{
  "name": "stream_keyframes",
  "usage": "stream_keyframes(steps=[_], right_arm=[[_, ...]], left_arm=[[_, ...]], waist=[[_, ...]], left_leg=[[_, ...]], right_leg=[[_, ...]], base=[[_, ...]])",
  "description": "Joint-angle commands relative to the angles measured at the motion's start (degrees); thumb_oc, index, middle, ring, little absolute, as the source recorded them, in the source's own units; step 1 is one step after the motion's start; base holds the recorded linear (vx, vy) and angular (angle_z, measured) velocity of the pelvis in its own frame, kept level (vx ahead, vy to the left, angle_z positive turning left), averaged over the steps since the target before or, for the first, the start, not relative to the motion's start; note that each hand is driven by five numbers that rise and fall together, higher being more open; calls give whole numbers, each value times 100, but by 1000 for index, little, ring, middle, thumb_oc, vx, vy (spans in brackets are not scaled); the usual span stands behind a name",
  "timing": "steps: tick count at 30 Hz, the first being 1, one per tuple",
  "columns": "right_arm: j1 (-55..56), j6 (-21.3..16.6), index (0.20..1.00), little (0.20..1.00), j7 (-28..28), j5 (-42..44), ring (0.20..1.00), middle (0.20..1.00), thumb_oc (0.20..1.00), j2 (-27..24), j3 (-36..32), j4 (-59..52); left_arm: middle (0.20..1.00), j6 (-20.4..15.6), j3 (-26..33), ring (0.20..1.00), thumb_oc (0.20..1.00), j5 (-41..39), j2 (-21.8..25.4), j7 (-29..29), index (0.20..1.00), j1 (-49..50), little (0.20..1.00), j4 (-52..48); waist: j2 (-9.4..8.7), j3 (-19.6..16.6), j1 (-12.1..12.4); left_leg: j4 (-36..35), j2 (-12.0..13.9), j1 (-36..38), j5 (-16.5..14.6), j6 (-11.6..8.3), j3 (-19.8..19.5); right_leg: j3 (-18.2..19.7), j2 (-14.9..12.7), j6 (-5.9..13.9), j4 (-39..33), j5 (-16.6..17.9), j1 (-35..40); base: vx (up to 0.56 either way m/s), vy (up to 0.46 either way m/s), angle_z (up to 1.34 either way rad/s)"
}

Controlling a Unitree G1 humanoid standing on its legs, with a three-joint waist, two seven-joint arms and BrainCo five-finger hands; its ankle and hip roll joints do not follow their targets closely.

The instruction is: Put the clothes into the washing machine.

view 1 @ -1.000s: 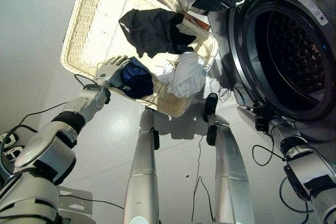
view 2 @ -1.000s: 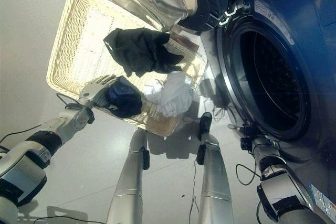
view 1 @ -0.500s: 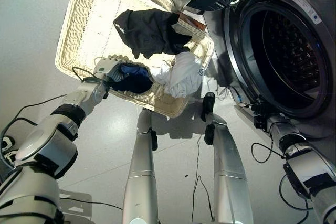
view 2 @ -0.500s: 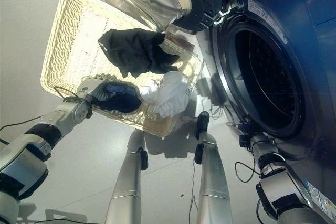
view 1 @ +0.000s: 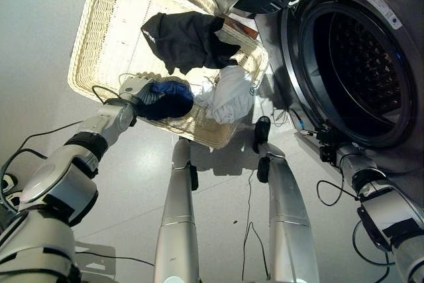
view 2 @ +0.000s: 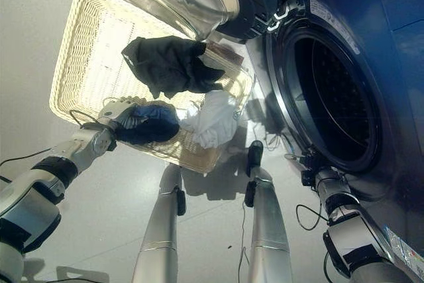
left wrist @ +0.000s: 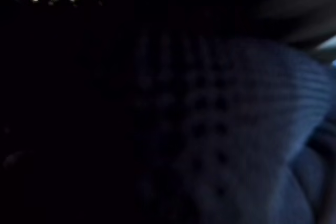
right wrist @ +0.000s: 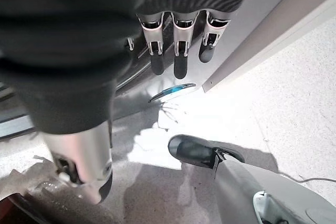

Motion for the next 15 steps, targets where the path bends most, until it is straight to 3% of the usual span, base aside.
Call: stream_keyframes(steps=[1,2,5,6,8,10,15], right_arm=[[180,-17,1000,1000,-103,156,1000,1000,1000,-215,40,-59],[196,-169,1000,1000,-77,280,1000,1000,1000,-227,29,-84],[324,-747,1000,1000,77,791,1000,1000,1000,-215,-99,-251],[423,-1103,1000,1000,134,989,1000,1000,1000,-171,-218,-427],[633,-1450,1000,1000,127,1232,1000,1000,1000,-73,-382,-925],[789,-1636,1000,1000,61,1376,1000,1000,1000,-3,-507,-1461],[1155,-2072,1000,1000,-75,1745,1000,1000,1000,273,-632,-3098]], left_arm=[[200,50,136,200,200,-479,-57,0,200,1,200,137],[200,68,360,200,200,-1336,-79,194,200,84,200,12],[200,-255,971,200,200,-2450,-121,661,200,281,200,-220],[200,-467,1316,200,200,-2608,-132,844,200,398,200,-361],[200,-793,1751,200,200,-2958,-130,1127,200,655,200,-673],[200,-935,2096,200,200,-3053,-179,1303,200,913,200,-1037],[200,-1747,2868,200,200,-3049,-421,1716,200,1442,200,-1825]], waist=[[-222,-86,194],[-216,-86,207],[-230,-86,230],[-242,-86,245],[-260,-86,253],[-277,-86,275],[-344,-86,305]], left_leg=[[740,-403,-66,-673,390,415],[710,-398,-41,-662,392,413],[697,-398,10,-684,404,400],[687,-407,41,-698,406,391],[698,-422,55,-721,403,367],[690,-436,71,-733,397,348],[668,-463,109,-760,397,303]], right_leg=[[-25,394,277,-1401,1278,274],[-17,401,273,-1410,1278,293],[-30,410,268,-1386,1228,339],[-46,414,263,-1381,1194,376],[-54,408,257,-1376,1175,392],[-67,408,264,-1370,1161,407],[-135,372,252,-1289,1087,418]], base=[[0,0,0],[0,0,0],[-4,-11,0],[-12,-35,1],[-18,-38,2],[-19,-32,1],[-8,-13,0]])
